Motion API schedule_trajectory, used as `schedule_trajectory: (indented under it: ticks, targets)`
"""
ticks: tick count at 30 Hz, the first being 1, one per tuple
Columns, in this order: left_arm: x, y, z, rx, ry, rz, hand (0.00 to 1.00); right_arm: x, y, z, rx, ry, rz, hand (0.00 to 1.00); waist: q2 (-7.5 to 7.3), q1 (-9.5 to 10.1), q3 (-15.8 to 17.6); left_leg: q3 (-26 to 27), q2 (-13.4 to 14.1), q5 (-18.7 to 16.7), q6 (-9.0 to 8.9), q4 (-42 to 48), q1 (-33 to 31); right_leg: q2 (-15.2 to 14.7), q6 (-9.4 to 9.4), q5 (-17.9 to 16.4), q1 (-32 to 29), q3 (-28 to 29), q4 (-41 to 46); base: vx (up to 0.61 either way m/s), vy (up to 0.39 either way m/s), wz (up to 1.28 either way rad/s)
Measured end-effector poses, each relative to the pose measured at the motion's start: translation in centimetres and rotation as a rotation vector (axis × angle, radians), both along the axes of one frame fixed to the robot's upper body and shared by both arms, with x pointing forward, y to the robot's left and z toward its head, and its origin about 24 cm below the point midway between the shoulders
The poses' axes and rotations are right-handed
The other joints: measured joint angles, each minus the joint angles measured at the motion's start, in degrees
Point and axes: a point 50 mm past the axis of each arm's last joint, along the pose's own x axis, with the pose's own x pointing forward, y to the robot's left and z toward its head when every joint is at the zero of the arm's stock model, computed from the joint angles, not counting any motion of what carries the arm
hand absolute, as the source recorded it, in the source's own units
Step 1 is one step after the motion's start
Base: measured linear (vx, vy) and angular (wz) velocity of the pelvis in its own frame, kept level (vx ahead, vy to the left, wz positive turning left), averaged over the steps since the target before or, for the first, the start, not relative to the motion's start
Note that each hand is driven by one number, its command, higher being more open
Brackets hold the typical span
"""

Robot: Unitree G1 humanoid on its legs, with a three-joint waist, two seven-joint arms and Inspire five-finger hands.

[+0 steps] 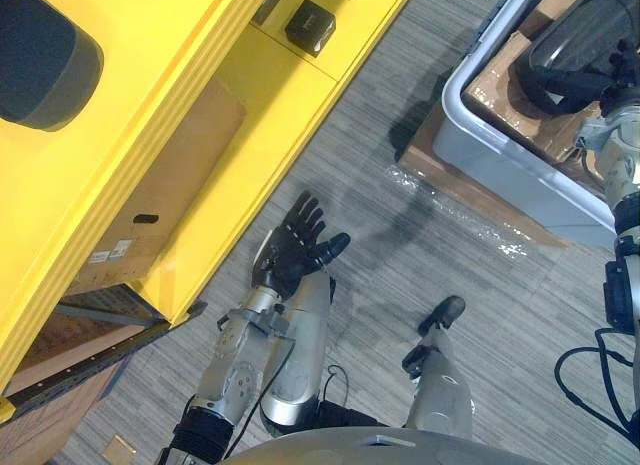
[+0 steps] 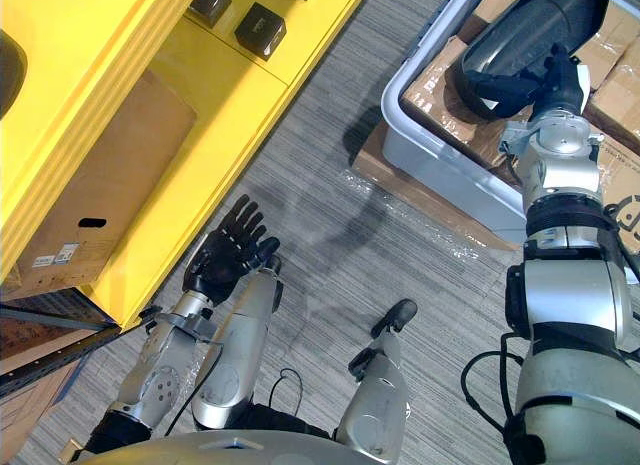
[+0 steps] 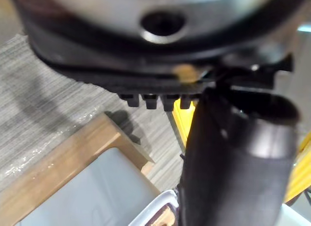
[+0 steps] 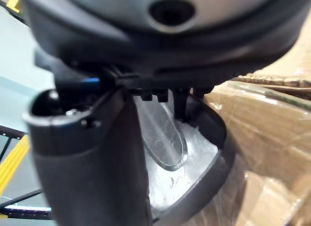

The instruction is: Walk over and take three plastic housings, then place them on the shelf

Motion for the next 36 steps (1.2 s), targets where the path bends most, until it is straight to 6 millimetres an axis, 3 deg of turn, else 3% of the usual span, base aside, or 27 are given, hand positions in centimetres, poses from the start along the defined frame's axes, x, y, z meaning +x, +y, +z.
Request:
schedule_trajectory:
  ticks: [9, 11, 17, 20, 24, 27, 31, 33, 36]
  targets:
    - [-0.4, 0.9, -0.4, 0.021, 0.015, 0.017, 1.00, -0.2, -0.4, -1.4, 0.101, 0.165, 0.043, 1.00, -0.68, -0.32, -0.04, 0.43, 1.23, 0.28, -0.26, -0.41, 2.22, 0.58, -1.46, -1.03, 0.93, 0.49, 1.58, -0.05, 0.046, -0.04]
    - [-0.5, 1.1, -0.4, 0.030, 0.014, 0.017, 1.00, -0.4, -0.6, -1.6, 0.125, 0.201, 0.070, 1.00, -1.26, -0.33, -0.09, 0.58, 1.54, 0.57, -0.48, -0.93, 2.86, 0.75, -1.46, -1.04, 1.04, 0.60, 1.75, -0.04, 0.038, -0.07]
    - [-1.6, 2.6, -0.4, 0.036, 0.016, 0.059, 1.00, -1.7, -1.5, -5.4, 0.271, 0.374, 0.106, 1.00, -5.11, -0.93, -0.16, 1.21, 2.86, 1.20, -1.15, -3.16, 6.27, 1.59, -2.35, -1.65, 2.80, 0.79, 2.02, -0.02, 0.026, -0.06]
    - [-1.8, 3.0, -0.5, 0.046, 0.018, 0.063, 1.00, -2.4, -1.9, -7.1, 0.293, 0.450, 0.096, 1.00, -6.13, -1.45, -0.12, 1.22, 3.33, 1.54, -1.57, -3.58, 6.93, 2.10, -2.39, -1.68, 3.04, 1.17, 2.06, -0.03, 0.048, -0.05]
    - [-2.0, 3.2, -0.6, 0.049, 0.031, 0.064, 1.00, -3.0, -2.5, -8.0, 0.271, 0.482, 0.051, 1.00, -6.79, -2.32, -0.13, 1.57, 3.87, 1.73, -1.82, -3.85, 8.16, 2.48, -3.00, -2.12, 3.76, 1.63, 2.07, -0.04, 0.070, -0.06]
    - [-2.0, 3.2, -0.6, 0.049, 0.033, 0.063, 1.00, -3.3, -3.3, -7.9, 0.200, 0.446, -0.069, 1.00, -7.34, -2.41, -0.12, 1.59, 3.87, 2.29, -1.92, -4.68, 8.40, 2.49, -3.22, -2.30, 3.69, 1.58, 1.98, -0.05, 0.073, -0.01]
    - [-2.7, 3.2, -1.2, 0.049, 0.060, 0.067, 1.00, -3.2, -3.9, -4.9, 0.005, 0.326, -0.297, 1.00, -7.42, -2.56, -0.14, 1.66, 3.81, 3.00, -2.09, -5.63, 8.42, 2.43, -3.21, -2.29, 3.18, 1.59, 1.90, -0.03, 0.072, -0.01]
    - [-2.7, 3.2, -1.2, 0.050, 0.059, 0.070, 1.00, -3.1, -3.7, -3.7, -0.060, 0.286, -0.343, 1.00, -7.44, -2.52, -0.14, 1.79, 3.71, 3.70, -2.20, -6.71, 8.41, 2.31, -3.21, -2.27, 2.64, 1.60, 1.93, -0.01, 0.072, 0.01]
    - [-2.7, 3.2, -1.0, 0.049, 0.043, 0.081, 1.00, -3.0, -3.6, -3.6, -0.063, 0.288, -0.345, 1.00, -7.44, -2.64, -0.15, 1.78, 3.55, 4.79, -2.51, -8.43, 8.64, 2.15, -2.87, -2.01, 2.17, 1.49, 1.94, 0.01, 0.045, 0.04]
